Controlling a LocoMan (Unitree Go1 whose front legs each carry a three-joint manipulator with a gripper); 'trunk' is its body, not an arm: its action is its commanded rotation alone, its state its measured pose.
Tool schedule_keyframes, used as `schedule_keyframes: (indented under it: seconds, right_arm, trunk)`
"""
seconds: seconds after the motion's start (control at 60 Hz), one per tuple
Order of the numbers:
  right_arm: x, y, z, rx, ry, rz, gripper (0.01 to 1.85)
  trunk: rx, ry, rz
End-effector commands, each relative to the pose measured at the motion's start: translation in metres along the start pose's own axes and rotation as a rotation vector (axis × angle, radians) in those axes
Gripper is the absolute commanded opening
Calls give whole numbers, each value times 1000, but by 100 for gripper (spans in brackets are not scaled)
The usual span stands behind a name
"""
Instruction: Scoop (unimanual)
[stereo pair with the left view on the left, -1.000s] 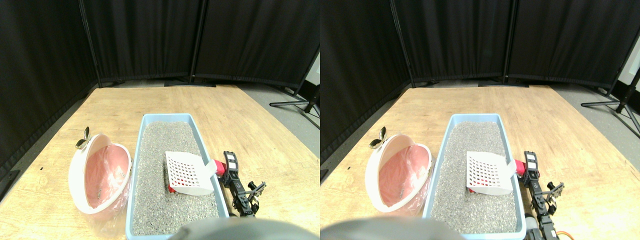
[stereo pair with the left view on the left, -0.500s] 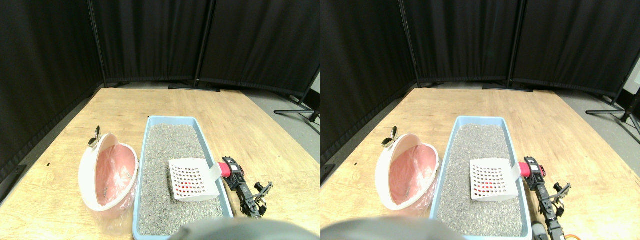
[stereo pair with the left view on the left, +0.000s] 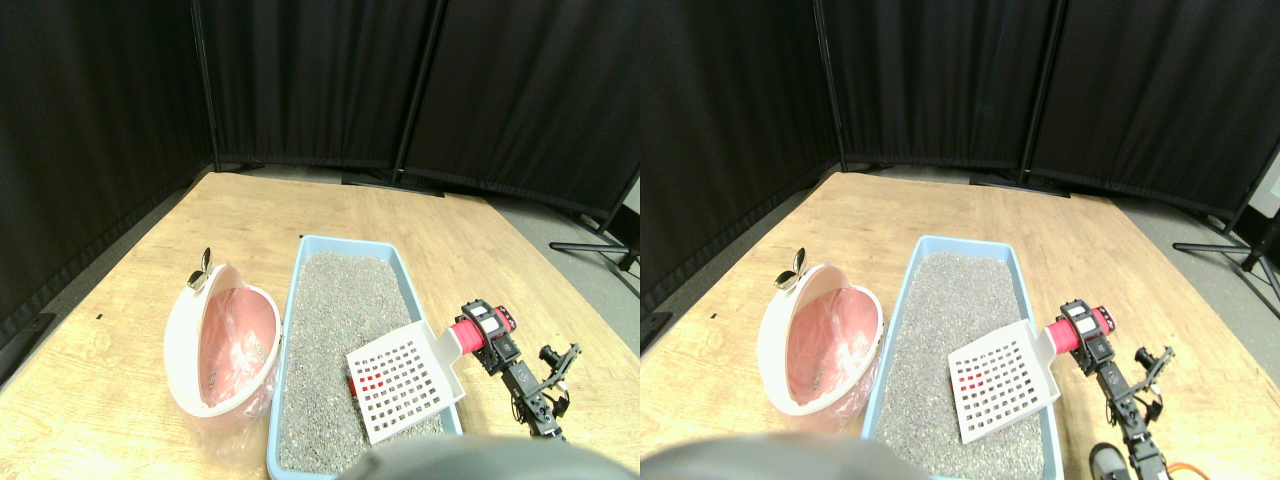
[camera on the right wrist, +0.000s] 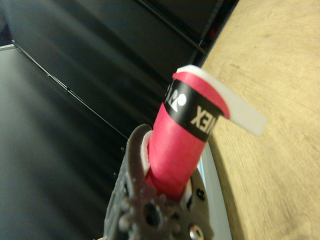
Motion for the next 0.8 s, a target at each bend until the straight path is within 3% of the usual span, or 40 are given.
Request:
schedule_keyframes:
  seconds: [0.017,0.183,0.417,0.667,0.8]
  right_arm:
    - [6,-2,15,-37,-103,27,5]
    - [11,-6,19,-68,-98,15,5]
    - [22,-16,18,-151,-119,68,5]
    - [37,-18,38,-220,-89,67,5]
    - [44,-17,45,-265,-100,113,5]
  trunk:
    - [-25,16,25]
    - [-50,20,50]
    - [-74,28,75]
    - [-85,29,80]
    - [-88,30,79]
